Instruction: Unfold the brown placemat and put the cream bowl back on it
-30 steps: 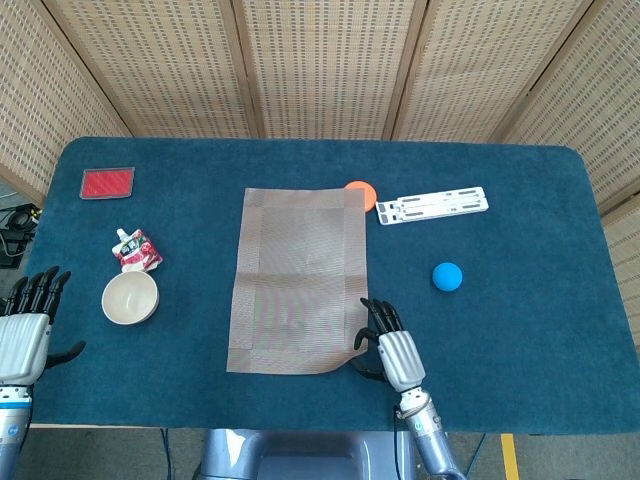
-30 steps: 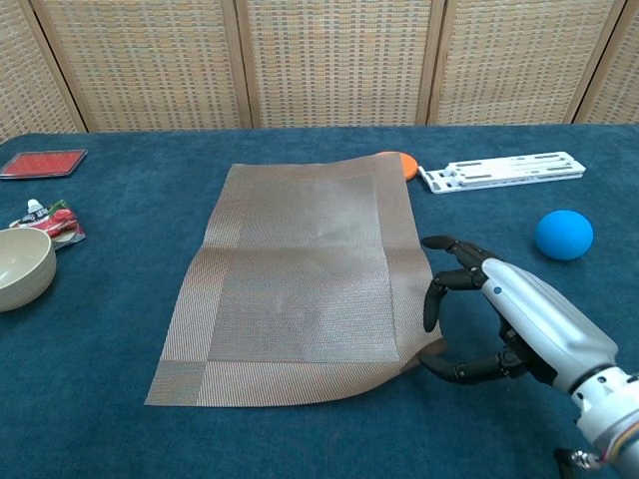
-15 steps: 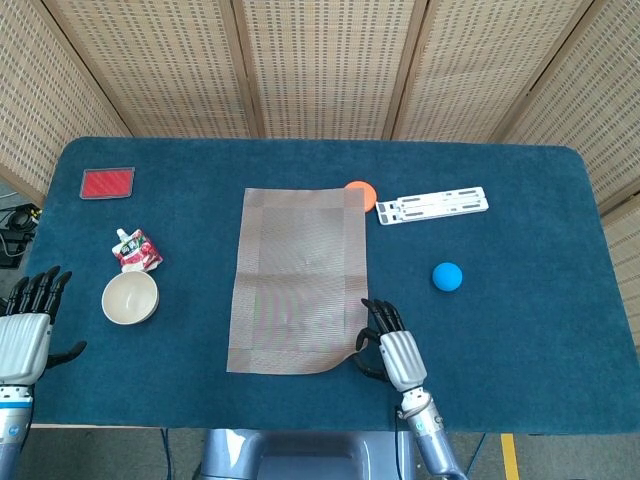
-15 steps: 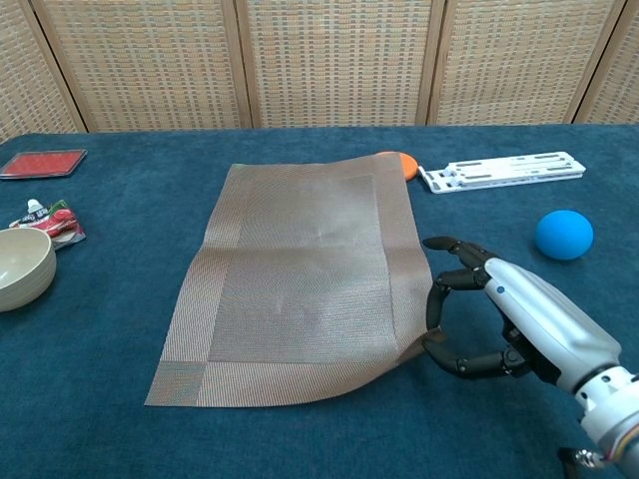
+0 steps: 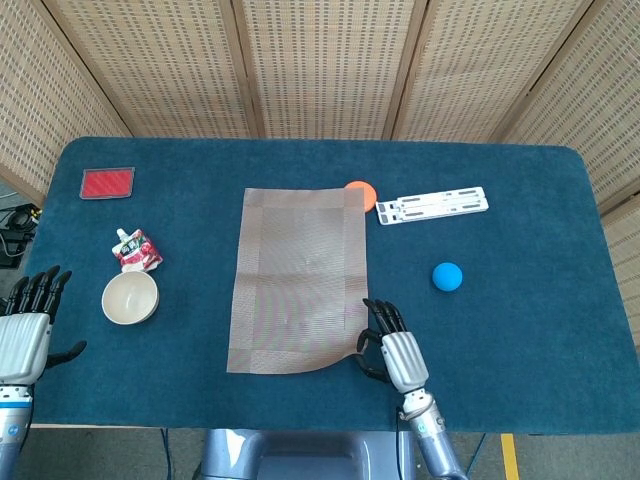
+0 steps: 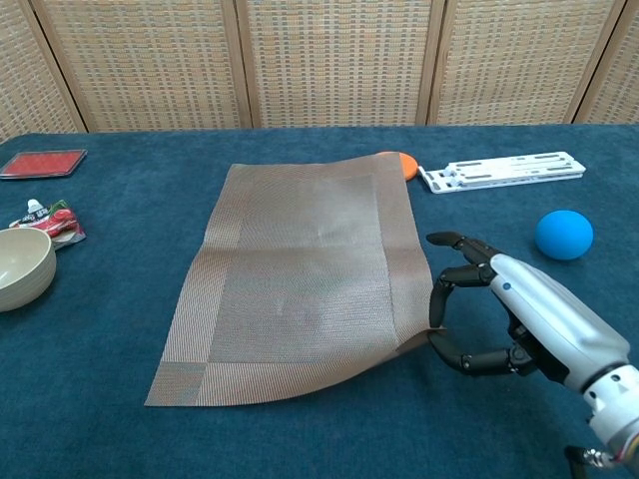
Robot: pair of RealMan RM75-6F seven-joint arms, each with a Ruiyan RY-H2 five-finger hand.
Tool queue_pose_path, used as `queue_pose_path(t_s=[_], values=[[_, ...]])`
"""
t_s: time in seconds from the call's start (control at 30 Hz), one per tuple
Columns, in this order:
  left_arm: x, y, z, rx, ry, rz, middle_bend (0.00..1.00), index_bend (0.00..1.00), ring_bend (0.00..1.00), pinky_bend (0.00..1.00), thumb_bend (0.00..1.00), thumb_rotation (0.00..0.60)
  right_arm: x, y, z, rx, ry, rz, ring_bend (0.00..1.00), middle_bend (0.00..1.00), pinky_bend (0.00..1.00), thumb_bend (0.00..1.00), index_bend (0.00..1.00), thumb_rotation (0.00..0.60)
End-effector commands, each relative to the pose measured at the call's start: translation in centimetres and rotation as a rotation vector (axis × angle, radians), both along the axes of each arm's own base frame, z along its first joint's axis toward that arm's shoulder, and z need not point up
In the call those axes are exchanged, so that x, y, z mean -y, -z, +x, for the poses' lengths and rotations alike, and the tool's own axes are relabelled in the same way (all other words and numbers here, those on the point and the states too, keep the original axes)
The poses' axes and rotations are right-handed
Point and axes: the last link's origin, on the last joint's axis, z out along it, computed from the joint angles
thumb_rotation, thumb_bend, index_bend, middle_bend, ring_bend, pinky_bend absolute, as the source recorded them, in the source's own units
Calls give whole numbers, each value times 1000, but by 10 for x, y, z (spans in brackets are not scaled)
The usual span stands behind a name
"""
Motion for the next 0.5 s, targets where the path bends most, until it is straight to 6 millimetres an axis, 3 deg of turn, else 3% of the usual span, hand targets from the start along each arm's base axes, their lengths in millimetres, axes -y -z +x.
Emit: queue_pose_path(t_s=[0.03,0.3,0.5], values=[[0,0,0,1,0,0,0,0,0,0,0,600,-3,-4,0,0,-8,0,0,135,0,561,633,600],[0,1,1,0,3,-2,0,0,0,0,0,600,-11,-32,-13,-44,-19,-38,0,139,0,557,666,600],[2,2,3,-7,10,-2,0,0,0,0,0,600,-10,-76,-39,-92,-8,-120,0,139,0,549,666,600]])
